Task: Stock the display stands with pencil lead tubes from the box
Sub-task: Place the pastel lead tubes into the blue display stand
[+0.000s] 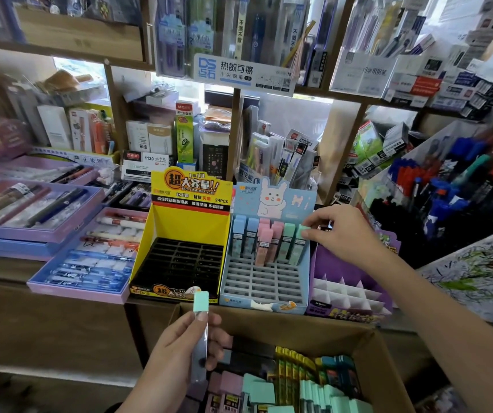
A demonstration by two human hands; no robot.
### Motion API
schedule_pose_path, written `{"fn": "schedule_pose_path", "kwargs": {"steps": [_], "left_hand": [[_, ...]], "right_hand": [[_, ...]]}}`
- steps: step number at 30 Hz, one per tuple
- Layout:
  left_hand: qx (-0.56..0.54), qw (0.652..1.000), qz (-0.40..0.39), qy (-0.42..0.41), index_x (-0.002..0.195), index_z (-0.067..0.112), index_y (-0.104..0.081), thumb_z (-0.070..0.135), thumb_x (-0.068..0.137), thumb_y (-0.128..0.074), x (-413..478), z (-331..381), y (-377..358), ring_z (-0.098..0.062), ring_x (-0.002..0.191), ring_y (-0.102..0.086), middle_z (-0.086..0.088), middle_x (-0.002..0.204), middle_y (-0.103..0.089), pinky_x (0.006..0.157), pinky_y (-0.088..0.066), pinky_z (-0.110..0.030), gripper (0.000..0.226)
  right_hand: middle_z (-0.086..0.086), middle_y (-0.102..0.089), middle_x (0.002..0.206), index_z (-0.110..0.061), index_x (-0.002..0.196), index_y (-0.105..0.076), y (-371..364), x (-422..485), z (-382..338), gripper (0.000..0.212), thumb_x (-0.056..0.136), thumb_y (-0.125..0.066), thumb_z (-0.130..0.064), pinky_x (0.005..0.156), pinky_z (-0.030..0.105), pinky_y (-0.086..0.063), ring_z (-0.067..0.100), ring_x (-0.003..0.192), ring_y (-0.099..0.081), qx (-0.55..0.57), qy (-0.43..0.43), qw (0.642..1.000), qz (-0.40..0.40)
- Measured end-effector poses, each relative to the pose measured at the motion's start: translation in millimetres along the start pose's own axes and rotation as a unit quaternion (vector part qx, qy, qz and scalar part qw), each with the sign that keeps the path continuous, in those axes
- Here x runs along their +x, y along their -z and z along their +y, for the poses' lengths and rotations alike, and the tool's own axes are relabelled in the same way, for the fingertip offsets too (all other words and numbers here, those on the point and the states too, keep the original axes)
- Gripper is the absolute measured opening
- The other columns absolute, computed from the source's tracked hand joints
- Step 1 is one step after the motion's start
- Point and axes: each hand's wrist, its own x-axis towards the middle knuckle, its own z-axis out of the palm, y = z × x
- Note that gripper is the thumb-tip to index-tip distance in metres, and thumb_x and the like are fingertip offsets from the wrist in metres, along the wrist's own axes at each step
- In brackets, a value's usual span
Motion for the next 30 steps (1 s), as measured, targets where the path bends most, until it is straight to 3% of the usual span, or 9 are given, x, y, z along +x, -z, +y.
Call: {"fn": "schedule_pose_path", "kwargs": {"steps": [4,9,12,16,20,23,26,28,30], "left_hand": [[-0.003,1.0,0.003,0.005,0.104,-0.01,-0.061,0.019,0.1,-0.049,0,0,0,-0.025,0.051,-0.057,-0.024,0.072,-0.066,0.041,-0.039,-0.028,0.032],[-0.007,1.0,0.009,0.008,0.103,-0.01,-0.062,0.021,0.097,-0.052,1,0,-1,-0.025,0.05,-0.056,-0.023,0.071,-0.065,0.04,-0.038,-0.028,0.033],[-0.009,1.0,0.013,0.011,0.103,-0.01,-0.062,0.019,0.099,-0.05,2,-1,-1,-0.025,0.049,-0.055,-0.023,0.07,-0.064,0.04,-0.036,-0.027,0.031],[-0.011,1.0,0.005,0.015,0.101,-0.009,-0.065,0.026,0.088,-0.057,2,0,0,-0.026,0.051,-0.055,-0.024,0.071,-0.064,0.041,-0.037,-0.027,0.038],[-0.023,0.999,0.003,0.029,0.1,-0.008,-0.07,0.032,0.086,-0.058,3,0,2,-0.028,0.052,-0.056,-0.025,0.072,-0.064,0.043,-0.038,-0.028,0.044],[-0.038,0.998,0.013,0.055,0.104,-0.009,-0.069,0.037,0.099,-0.046,9,-2,1,-0.028,0.048,-0.056,-0.024,0.071,-0.063,0.04,-0.038,-0.028,0.052],[-0.05,0.996,0.011,0.067,0.108,-0.01,-0.065,0.035,0.108,-0.03,12,-2,-2,-0.026,0.043,-0.054,-0.024,0.066,-0.062,0.037,-0.036,-0.026,0.057],[-0.047,0.998,0.004,0.049,0.11,-0.011,-0.065,0.031,0.108,-0.03,12,0,-4,-0.026,0.044,-0.055,-0.024,0.066,-0.062,0.038,-0.037,-0.027,0.055],[-0.029,0.999,-0.005,0.02,0.108,-0.008,-0.071,0.029,0.104,-0.04,11,3,-7,-0.027,0.051,-0.058,-0.025,0.072,-0.064,0.042,-0.041,-0.03,0.048]], "right_hand": [[-0.008,-0.07,0.086,-0.021,0.094,-0.075,-3,-1,0,0.013,0.085,-0.083,-0.017,0.07,0.005,-0.039,0.0,0.083,-0.062,-0.005,0.003,1.0,0.002],[-0.008,-0.064,0.084,-0.018,0.094,-0.075,-5,1,-1,0.006,0.089,-0.078,-0.016,0.069,0.02,-0.042,0.005,0.08,-0.056,-0.063,0.041,0.997,-0.021],[-0.009,-0.062,0.083,-0.017,0.096,-0.077,-8,3,1,0.005,0.091,-0.075,-0.017,0.079,0.031,-0.044,0.013,0.087,-0.054,-0.1,0.056,0.993,-0.034],[-0.005,-0.068,0.087,-0.018,0.097,-0.078,-10,3,3,0.007,0.092,-0.074,-0.017,0.085,0.034,-0.046,0.017,0.097,-0.055,-0.1,0.055,0.993,-0.018],[-0.004,-0.071,0.086,-0.014,0.093,-0.081,-7,-1,-2,0.007,0.091,-0.074,-0.015,0.087,0.035,-0.048,0.012,0.087,-0.054,-0.103,0.07,0.992,0.003],[-0.001,-0.074,0.089,-0.011,0.09,-0.081,-1,-15,-8,0.005,0.089,-0.077,-0.01,0.088,0.035,-0.049,0.017,0.091,-0.061,-0.065,0.085,0.992,0.072],[-0.009,-0.072,0.087,-0.015,0.09,-0.08,3,-40,-12,0.006,0.088,-0.078,-0.01,0.081,0.022,-0.051,0.007,0.088,-0.063,0.025,0.061,0.99,0.121],[-0.011,-0.072,0.083,-0.017,0.09,-0.08,2,-61,-13,0.008,0.087,-0.078,-0.009,0.073,0.016,-0.053,0.007,0.081,-0.066,0.1,0.031,0.989,0.107],[-0.007,-0.074,0.079,-0.019,0.089,-0.079,-2,-83,-9,0.011,0.088,-0.078,-0.009,0.07,0.025,-0.057,0.011,0.075,-0.067,0.164,-0.006,0.984,0.065]]}}
